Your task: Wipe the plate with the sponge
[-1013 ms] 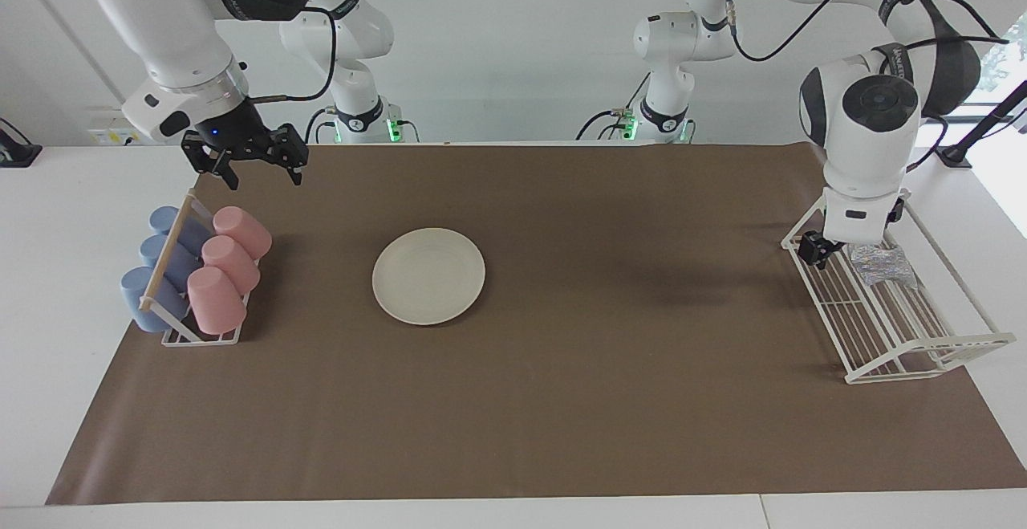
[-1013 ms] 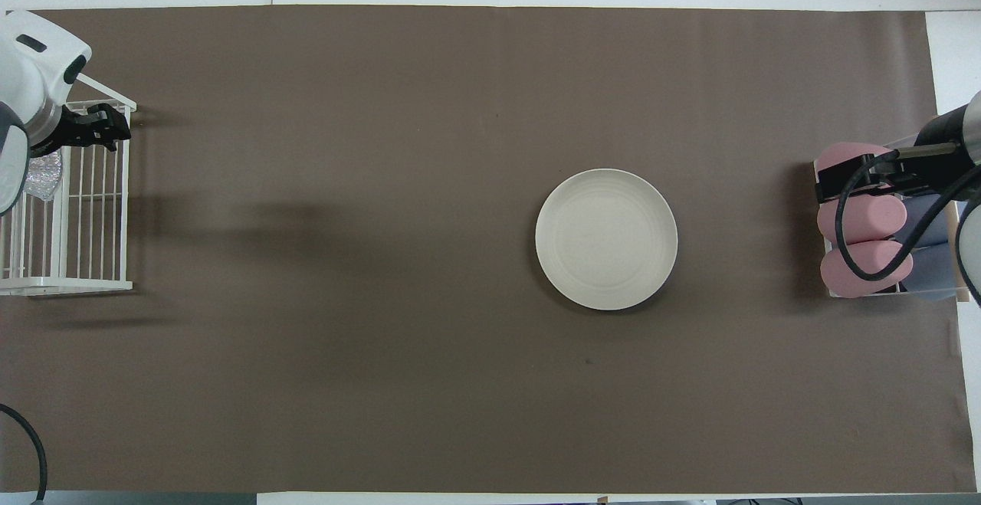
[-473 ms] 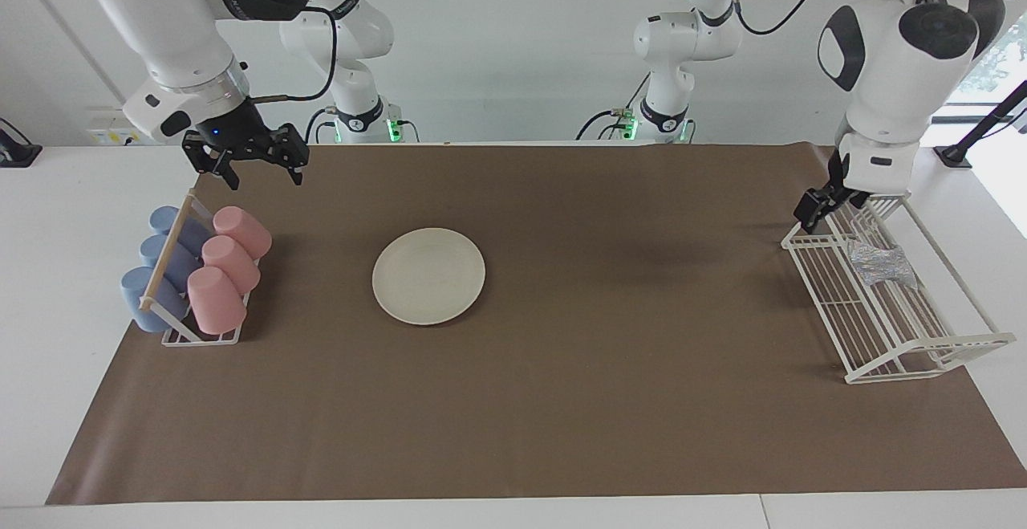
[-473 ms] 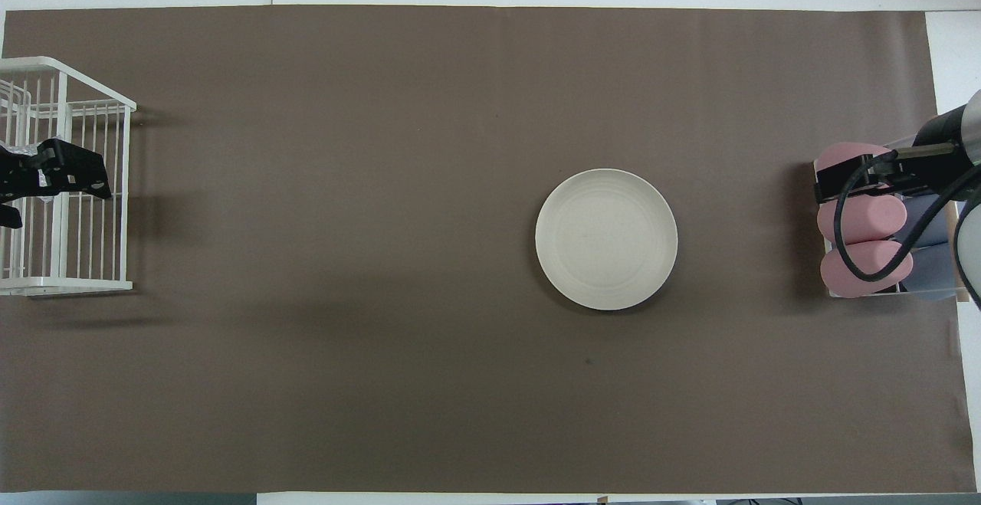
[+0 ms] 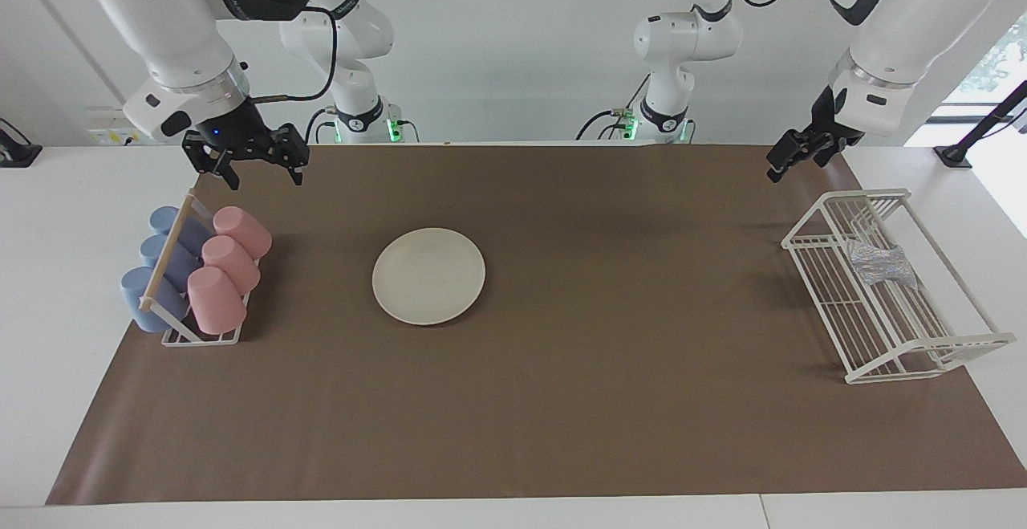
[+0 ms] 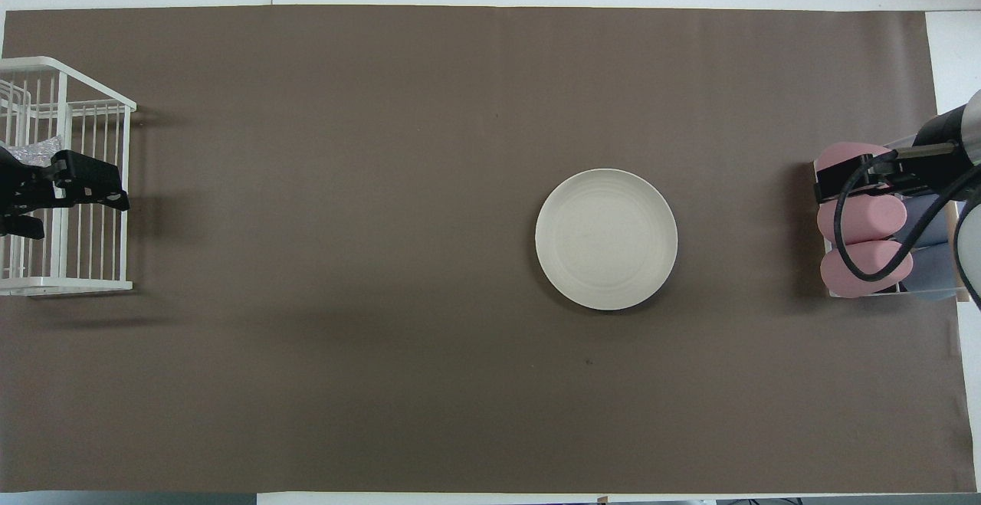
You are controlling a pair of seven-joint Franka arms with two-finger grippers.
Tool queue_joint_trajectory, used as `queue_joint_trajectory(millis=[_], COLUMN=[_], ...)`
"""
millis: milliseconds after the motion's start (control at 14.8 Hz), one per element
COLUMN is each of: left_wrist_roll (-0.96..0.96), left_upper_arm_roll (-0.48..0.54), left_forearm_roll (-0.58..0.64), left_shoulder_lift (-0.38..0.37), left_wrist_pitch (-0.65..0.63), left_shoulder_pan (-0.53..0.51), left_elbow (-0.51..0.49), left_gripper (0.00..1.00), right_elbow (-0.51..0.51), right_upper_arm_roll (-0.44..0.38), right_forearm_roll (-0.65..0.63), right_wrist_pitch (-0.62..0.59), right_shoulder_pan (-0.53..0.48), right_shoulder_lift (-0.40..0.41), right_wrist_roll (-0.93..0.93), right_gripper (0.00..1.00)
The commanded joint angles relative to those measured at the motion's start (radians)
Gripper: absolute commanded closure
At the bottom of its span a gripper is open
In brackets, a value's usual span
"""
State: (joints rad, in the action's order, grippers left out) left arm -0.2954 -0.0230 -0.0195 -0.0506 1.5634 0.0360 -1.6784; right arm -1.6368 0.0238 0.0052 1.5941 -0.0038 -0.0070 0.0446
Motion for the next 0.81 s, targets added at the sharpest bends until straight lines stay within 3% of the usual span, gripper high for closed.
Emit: queue_joint_trajectory(millis=[0, 270, 743], left_wrist_roll=[0.024, 0.062, 0.173], left_upper_arm_roll=[-0.008, -0.021, -0.008], left_forearm_roll=[0.022, 0.086, 0.001], left_shoulder_lift=[0.001, 0.034, 0.017], left_wrist_pitch=[0.012, -0.072, -0.025], left_shoulder_pan=[0.009, 0.022, 0.009], left_elbow=[0.005, 0.110, 0.058], left_gripper=[0.00, 0.00, 0.00], right_elbow=[-0.002, -0.003, -0.003], right_upper_arm_roll=[0.005, 0.005, 0.004], right_forearm_roll=[-0.024, -0.024, -0.025], right_wrist_pitch=[0.004, 0.004, -0.016], right_shoulder_pan=[0.002, 0.002, 0.001], right_shoulder_lift=[-0.008, -0.008, -0.008], right_wrist_roll=[-0.020, -0.022, -0.023], right_gripper=[0.00, 0.00, 0.00])
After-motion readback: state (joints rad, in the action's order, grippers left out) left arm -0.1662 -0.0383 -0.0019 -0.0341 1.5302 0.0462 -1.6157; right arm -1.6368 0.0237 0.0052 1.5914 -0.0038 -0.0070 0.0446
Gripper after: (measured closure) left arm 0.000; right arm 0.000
